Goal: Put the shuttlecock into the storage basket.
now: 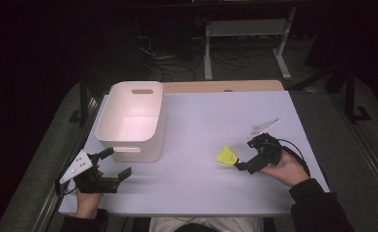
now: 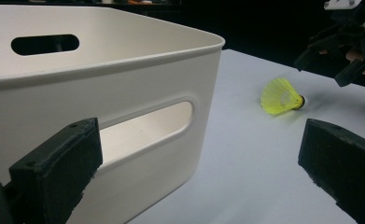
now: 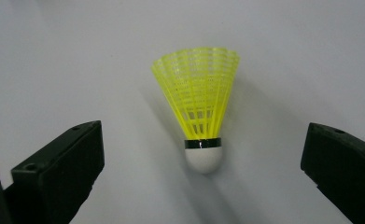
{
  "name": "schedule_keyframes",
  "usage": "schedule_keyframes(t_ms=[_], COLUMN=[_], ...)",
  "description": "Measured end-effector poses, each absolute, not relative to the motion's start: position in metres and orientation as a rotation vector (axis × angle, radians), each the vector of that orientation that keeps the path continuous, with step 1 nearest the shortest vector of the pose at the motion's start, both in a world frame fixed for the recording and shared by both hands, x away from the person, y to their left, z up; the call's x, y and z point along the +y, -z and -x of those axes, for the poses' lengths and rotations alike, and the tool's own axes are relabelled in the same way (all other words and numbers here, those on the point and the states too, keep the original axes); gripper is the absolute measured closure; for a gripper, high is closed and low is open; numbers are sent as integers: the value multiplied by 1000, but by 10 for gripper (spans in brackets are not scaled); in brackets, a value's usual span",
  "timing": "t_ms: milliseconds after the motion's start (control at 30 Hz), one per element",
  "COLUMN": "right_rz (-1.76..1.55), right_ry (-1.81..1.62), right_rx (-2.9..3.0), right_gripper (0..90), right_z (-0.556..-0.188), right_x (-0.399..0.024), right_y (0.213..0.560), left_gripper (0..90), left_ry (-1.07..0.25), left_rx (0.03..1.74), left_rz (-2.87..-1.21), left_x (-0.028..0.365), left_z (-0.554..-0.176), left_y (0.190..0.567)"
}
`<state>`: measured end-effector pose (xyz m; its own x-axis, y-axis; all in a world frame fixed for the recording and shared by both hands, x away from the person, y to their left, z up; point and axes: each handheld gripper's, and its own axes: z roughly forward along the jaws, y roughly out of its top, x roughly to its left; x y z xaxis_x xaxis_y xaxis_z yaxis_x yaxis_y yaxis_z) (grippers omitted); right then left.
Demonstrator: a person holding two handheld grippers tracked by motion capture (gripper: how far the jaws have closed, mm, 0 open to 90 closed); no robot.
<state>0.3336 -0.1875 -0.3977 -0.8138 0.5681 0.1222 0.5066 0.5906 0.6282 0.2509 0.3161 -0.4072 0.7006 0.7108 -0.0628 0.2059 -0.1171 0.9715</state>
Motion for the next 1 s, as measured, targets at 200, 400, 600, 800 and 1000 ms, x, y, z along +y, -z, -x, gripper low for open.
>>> schedule_keyframes(t_ms=[200, 400, 600, 800, 1000], right_rz=[-935, -925, -925, -917, -904], right_ry=[-1019, -1008, -1008, -987, -977], right_rx=[2726, 2731, 2737, 2752, 2771], right_gripper=[0, 0, 0, 0, 17], right_z=[-334, -333, -333, -334, -336], right_x=[-188, -186, -185, -183, -181], right_y=[403, 407, 411, 416, 421], left_gripper=[0, 0, 0, 0, 0], left_ry=[-510, -507, -507, -509, -509], left_rx=[752, 752, 755, 755, 754], left_rz=[-1669, -1675, -1677, -1680, -1681], left_x=[315, 315, 314, 314, 315], left_z=[-252, -253, -253, -252, -252], left_y=[408, 408, 408, 408, 408])
